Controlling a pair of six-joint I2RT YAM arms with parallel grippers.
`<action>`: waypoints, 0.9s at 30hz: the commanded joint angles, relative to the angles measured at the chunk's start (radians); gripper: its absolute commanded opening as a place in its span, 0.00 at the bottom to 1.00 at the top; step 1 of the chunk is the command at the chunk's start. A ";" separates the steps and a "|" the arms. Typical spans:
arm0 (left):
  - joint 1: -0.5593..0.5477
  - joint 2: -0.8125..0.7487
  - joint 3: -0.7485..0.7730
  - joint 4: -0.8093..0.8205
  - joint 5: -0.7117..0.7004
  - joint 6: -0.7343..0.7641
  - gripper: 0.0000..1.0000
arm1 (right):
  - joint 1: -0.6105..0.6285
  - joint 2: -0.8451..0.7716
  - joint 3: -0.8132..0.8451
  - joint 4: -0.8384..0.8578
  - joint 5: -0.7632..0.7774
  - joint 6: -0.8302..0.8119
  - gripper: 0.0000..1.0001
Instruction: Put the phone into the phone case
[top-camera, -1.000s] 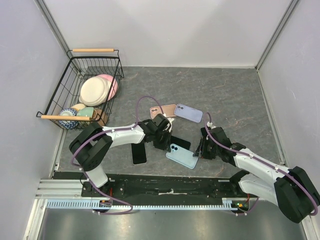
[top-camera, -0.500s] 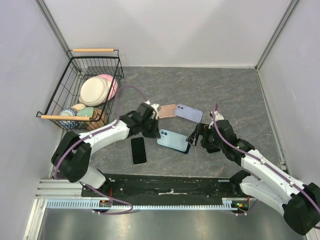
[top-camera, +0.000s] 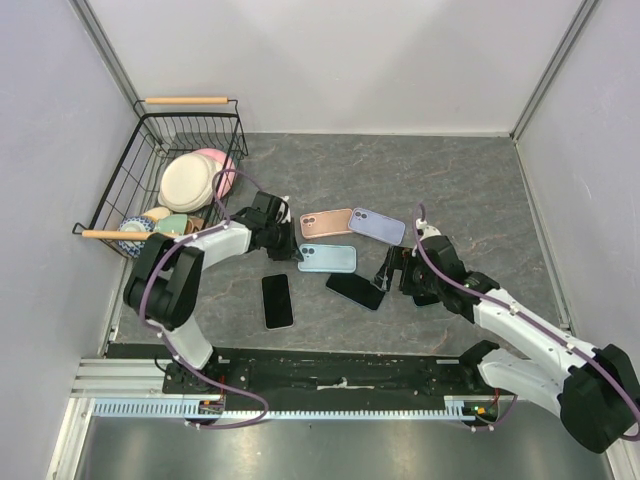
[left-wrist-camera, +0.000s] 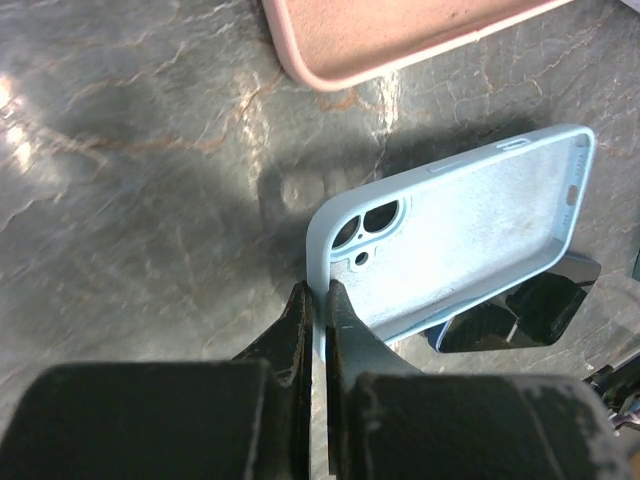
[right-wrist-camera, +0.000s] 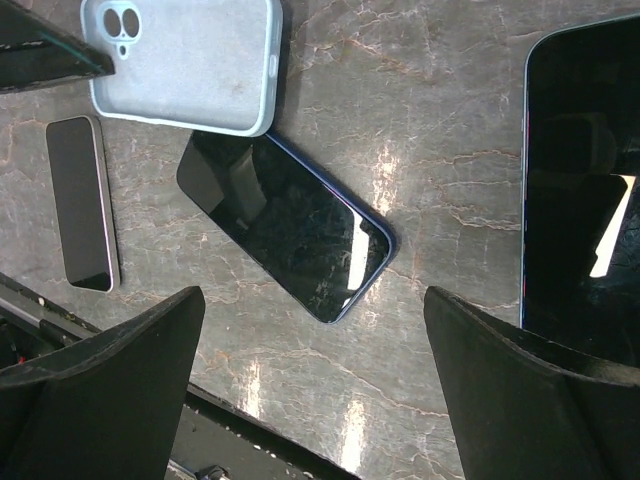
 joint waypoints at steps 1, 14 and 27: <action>-0.004 0.090 0.062 0.089 0.053 -0.019 0.02 | 0.002 0.019 0.006 0.034 0.002 -0.013 0.98; 0.002 0.143 0.140 0.158 0.134 -0.047 0.02 | 0.002 0.080 -0.033 0.096 -0.064 -0.018 0.98; 0.048 0.233 0.246 0.078 0.128 0.004 0.02 | 0.004 0.083 -0.061 0.097 -0.089 -0.018 0.98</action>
